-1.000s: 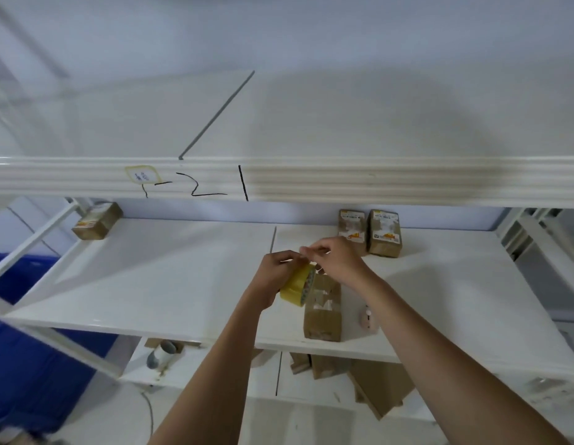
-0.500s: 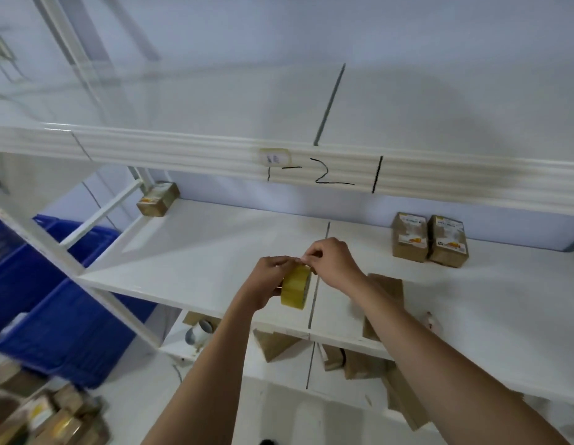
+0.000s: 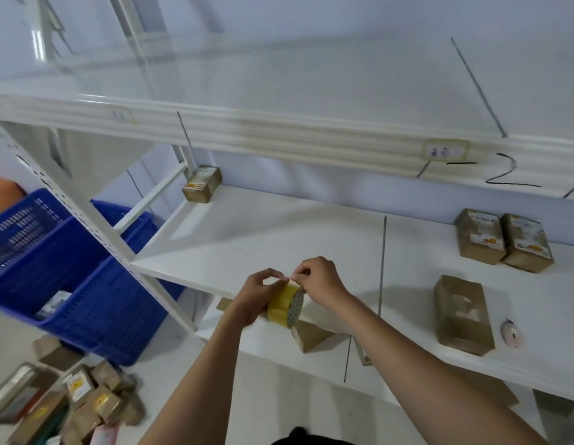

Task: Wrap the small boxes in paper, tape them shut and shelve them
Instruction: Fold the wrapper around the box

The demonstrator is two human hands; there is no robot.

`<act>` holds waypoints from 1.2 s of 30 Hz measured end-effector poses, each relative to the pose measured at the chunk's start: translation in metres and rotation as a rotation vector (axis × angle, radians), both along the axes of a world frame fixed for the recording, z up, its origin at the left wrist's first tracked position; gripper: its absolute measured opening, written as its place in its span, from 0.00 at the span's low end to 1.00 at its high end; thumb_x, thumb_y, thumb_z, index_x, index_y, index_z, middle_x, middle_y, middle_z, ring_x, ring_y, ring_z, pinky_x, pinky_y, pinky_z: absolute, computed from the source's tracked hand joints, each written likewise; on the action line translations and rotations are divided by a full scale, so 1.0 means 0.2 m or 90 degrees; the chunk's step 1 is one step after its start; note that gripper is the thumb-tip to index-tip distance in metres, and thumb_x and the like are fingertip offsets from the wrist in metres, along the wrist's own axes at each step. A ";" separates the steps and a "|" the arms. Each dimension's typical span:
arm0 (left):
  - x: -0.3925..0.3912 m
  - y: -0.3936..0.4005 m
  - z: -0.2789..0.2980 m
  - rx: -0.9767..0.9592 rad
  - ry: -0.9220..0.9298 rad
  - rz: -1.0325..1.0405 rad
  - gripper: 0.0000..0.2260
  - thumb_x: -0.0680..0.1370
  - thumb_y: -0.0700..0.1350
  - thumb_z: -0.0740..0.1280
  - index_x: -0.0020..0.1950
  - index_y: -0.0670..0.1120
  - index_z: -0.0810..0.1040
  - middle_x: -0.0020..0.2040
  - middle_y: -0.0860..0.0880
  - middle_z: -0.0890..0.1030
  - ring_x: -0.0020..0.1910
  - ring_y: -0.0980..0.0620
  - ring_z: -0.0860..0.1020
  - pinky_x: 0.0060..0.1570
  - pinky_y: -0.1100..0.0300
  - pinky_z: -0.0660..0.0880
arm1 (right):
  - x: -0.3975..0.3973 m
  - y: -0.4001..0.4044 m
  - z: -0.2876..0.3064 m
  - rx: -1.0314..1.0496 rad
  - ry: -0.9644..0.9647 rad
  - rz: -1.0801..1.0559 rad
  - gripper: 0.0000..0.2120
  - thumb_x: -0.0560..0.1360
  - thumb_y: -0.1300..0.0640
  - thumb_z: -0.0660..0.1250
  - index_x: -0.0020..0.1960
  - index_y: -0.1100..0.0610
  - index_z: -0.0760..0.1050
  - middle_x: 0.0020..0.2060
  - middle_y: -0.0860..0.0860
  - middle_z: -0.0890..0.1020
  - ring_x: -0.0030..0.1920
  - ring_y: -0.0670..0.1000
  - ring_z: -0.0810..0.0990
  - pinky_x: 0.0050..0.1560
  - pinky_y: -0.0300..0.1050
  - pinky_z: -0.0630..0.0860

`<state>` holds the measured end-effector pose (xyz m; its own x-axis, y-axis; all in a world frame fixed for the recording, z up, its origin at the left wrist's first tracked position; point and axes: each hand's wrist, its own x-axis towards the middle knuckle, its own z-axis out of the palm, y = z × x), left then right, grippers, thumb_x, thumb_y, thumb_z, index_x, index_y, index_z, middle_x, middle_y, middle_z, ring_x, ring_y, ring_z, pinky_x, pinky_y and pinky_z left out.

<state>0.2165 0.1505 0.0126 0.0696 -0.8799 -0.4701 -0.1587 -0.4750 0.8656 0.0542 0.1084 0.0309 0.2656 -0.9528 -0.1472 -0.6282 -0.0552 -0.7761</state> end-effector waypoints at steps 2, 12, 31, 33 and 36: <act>0.06 0.02 -0.08 0.028 0.021 0.006 0.09 0.80 0.50 0.70 0.54 0.45 0.80 0.51 0.40 0.81 0.42 0.46 0.82 0.33 0.57 0.79 | 0.06 0.01 -0.06 0.031 0.013 0.001 0.06 0.77 0.63 0.70 0.44 0.60 0.85 0.32 0.44 0.80 0.34 0.40 0.78 0.37 0.32 0.71; 0.13 0.08 -0.29 0.120 -0.010 -0.031 0.13 0.76 0.52 0.74 0.54 0.45 0.82 0.48 0.47 0.82 0.48 0.50 0.82 0.41 0.57 0.83 | 0.18 0.07 -0.34 0.102 0.118 -0.013 0.08 0.75 0.68 0.66 0.44 0.65 0.84 0.45 0.54 0.86 0.37 0.42 0.77 0.31 0.25 0.68; 0.21 0.12 -0.40 0.147 0.192 -0.039 0.14 0.74 0.42 0.76 0.56 0.38 0.80 0.50 0.41 0.85 0.49 0.47 0.85 0.47 0.57 0.81 | 0.17 -0.02 -0.39 0.138 0.132 -0.031 0.11 0.75 0.67 0.65 0.40 0.58 0.83 0.47 0.54 0.87 0.51 0.51 0.84 0.51 0.40 0.79; 0.22 0.11 -0.39 0.156 0.158 -0.028 0.11 0.74 0.40 0.76 0.53 0.39 0.81 0.48 0.41 0.86 0.48 0.47 0.85 0.46 0.58 0.81 | 0.17 0.00 -0.42 0.143 0.124 -0.023 0.10 0.75 0.68 0.65 0.41 0.60 0.83 0.47 0.54 0.87 0.51 0.51 0.84 0.51 0.39 0.79; 0.20 0.08 -0.38 0.170 0.109 -0.007 0.13 0.73 0.41 0.77 0.55 0.40 0.81 0.50 0.41 0.85 0.48 0.46 0.85 0.44 0.58 0.81 | 0.19 0.02 -0.42 0.114 0.111 -0.034 0.09 0.75 0.68 0.65 0.43 0.63 0.84 0.47 0.55 0.86 0.51 0.51 0.84 0.51 0.40 0.79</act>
<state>0.2555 0.1674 -0.0638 -0.0403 -0.7237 -0.6889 -0.0276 -0.6884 0.7248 0.0922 0.1118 -0.0534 0.1718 -0.9195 -0.3535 -0.7517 0.1095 -0.6503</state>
